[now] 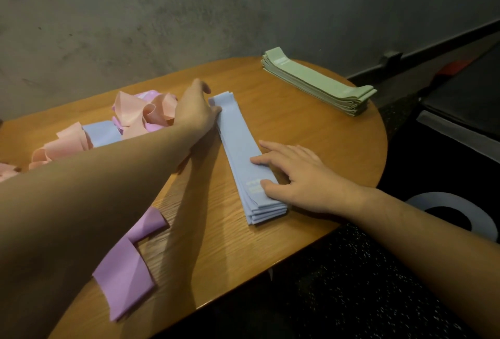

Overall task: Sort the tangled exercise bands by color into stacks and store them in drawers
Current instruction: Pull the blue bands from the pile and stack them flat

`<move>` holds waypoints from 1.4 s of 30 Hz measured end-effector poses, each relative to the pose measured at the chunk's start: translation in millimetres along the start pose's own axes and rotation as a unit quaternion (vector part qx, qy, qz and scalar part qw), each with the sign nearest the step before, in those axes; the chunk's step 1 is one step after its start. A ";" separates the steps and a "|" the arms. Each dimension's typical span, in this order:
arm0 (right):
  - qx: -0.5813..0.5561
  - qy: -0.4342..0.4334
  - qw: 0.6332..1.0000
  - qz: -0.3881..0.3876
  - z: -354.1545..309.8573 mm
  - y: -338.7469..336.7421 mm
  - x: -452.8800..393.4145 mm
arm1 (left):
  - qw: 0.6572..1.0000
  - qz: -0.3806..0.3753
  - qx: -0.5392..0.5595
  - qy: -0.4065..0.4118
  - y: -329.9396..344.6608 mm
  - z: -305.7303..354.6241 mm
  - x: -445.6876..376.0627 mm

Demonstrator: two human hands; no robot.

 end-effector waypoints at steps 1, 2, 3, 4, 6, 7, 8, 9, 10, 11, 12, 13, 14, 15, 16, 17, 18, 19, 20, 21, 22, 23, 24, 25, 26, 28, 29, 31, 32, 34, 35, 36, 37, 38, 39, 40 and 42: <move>0.005 -0.003 1.000 0.001 -0.8 -0.1 -0.1 | 0.999 -0.002 -0.024 0.028 0.0 7.8 2.0; 0.013 -0.006 1.000 -0.001 -1.3 -0.1 -0.2 | 0.998 -0.007 -0.042 0.052 0.8 14.3 4.1; 0.022 -0.007 1.000 -0.004 -1.7 -0.6 -0.2 | 0.996 -0.013 -0.053 0.073 2.2 20.1 6.5; 0.026 -0.008 1.000 -0.006 -2.0 -1.9 -0.5 | 0.994 -0.022 -0.062 0.091 3.5 25.1 9.5; 0.014 -0.011 1.000 0.002 -4.3 -9.3 -1.6 | 0.990 -0.040 -0.068 0.115 4.2 32.7 17.7; 0.002 -0.011 1.000 0.013 -6.0 -14.7 -2.4 | 0.989 -0.048 -0.070 0.125 3.0 35.6 22.7; -0.010 -0.008 1.000 0.024 -7.5 -19.9 -3.1 | 0.987 -0.053 -0.073 0.134 0.4 37.3 27.7; -0.021 -0.005 0.999 0.035 -9.9 -25.0 -3.9 | 0.985 -0.057 -0.076 0.143 -2.8 39.1 33.1; -0.028 -0.005 0.999 0.046 -12.9 -29.4 -4.6 | 0.984 -0.061 -0.077 0.152 -6.8 40.3 39.0; -0.031 -0.008 0.998 0.058 -17.4 -33.7 -5.2 | 0.982 -0.064 -0.078 0.160 -11.8 40.7 44.8; -0.029 -0.014 0.997 0.069 -23.3 -37.1 -5.6 | 0.981 -0.066 -0.078 0.168 -17.6 41.3 51.0; -0.028 -0.021 0.996 0.076 -30.2 -40.3 -6.1 | 0.979 -0.069 -0.076 0.176 -24.4 41.1 57.0; -0.028 -0.026 0.996 0.080 -36.6 -42.5 -6.8 | 0.977 -0.070 -0.075 0.188 -31.6 41.2 63.3; -0.031 -0.033 0.996 0.082 -44.2 -44.5 -7.6 | 0.974 -0.072 -0.077 0.200 -39.1 40.0 69.3; -0.031 -0.040 0.995 0.082 -52.0 -45.9 -8.7 | 0.972 -0.073 -0.079 0.209 -47.8 38.0 76.2; -0.029 -0.049 0.995 0.083 -61.1 -47.1 -9.6 | 0.971 -0.073 -0.079 0.216 -57.5 34.9 83.1; -0.024 -0.059 0.995 0.082 -70.5 -47.7 -10.6 | 0.969 -0.071 -0.079 0.221 -67.6 31.0 89.9; -0.018 -0.070 0.994 0.082 -80.9 -48.1 -11.6 | 0.969 -0.067 -0.078 0.224 -78.2 26.0 96.6; -0.013 -0.079 0.994 0.081 -91.0 -47.8 -12.9 | 0.970 -0.062 -0.078 0.221 -89.3 20.1 103.2; -0.012 -0.088 0.993 0.082 -101.4 -47.7 -14.0 | 0.972 -0.056 -0.079 0.214 -100.6 12.4 109.7; -0.013 -0.096 0.992 0.083 -111.3 -47.0 -15.5 | 0.974 -0.050 -0.080 0.205 -112.0 5.7 117.3; -0.016 -0.105 0.991 0.087 -121.7 -46.3 -17.1 | 0.977 -0.042 -0.078 0.194 -124.1 -3.3 123.7; -0.020 -0.111 0.990 0.090 -131.7 -45.6 -18.5 | 0.979 -0.038 -0.078 0.184 -135.8 -11.2 130.5; -0.025 -0.117 0.989 0.091 -141.3 -43.6 -20.3 | 0.981 -0.033 -0.076 0.176 -147.1 -19.6 136.7; -0.032 -0.123 0.988 0.090 -151.6 -41.9 -21.9 | 0.982 -0.026 -0.076 0.169 -158.6 -28.6 142.5; -0.043 -0.129 0.987 0.082 -170.0 -35.2 -27.0 | 0.983 -0.009 -0.085 0.160 -181.1 -46.9 153.7; -0.046 -0.126 0.988 0.076 -178.3 -31.2 -30.1 | 0.983 -0.001 -0.091 0.157 -191.4 -56.1 159.2; -0.048 -0.120 0.990 0.063 -194.3 -24.2 -36.2 | 0.984 0.012 -0.089 0.154 -210.0 -70.8 171.3; -0.045 -0.121 0.990 0.055 -203.2 -21.1 -38.3 | 0.985 0.016 -0.082 0.148 -218.3 -78.1 177.6; -0.036 -0.130 0.990 0.043 -221.0 -16.3 -41.7 | 0.987 0.025 -0.074 0.140 -233.0 -93.2 189.6; -0.034 -0.137 0.989 0.038 -228.8 -13.6 -43.5 | 0.987 0.029 -0.076 0.137 -239.5 -101.0 195.6; -0.032 -0.143 0.989 0.034 -235.8 -11.3 -44.8 | 0.987 0.031 -0.081 0.133 -244.9 -109.3 201.6; -0.028 -0.148 0.988 0.031 -241.9 -9.0 -46.7 | 0.987 0.033 -0.086 0.130 -250.7 -116.9 207.4; -0.024 -0.153 0.987 0.029 -247.6 -6.5 -48.8 | 0.987 0.038 -0.088 0.130 -256.9 -122.8 213.0; -0.023 -0.157 0.987 0.025 -252.9 -3.4 -51.1 | 0.987 0.043 -0.088 0.126 -263.1 -129.7 217.3; -0.024 -0.159 0.987 0.019 -257.8 -0.3 -53.2 | 0.987 0.053 -0.087 0.122 -269.9 -133.9 222.3; -0.028 -0.157 0.987 0.018 -266.8 4.0 -57.9 | 0.986 0.076 -0.097 0.108 -282.5 -142.8 230.9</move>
Point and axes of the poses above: each hand's wrist, its own x-axis away from the middle knuckle, its own y-axis out of the palm, z = x × y, the point moved 10 cm from there along -x, towards the middle knuckle, and after that the axes turned 14 degrees about x, right-handed, at the moved point
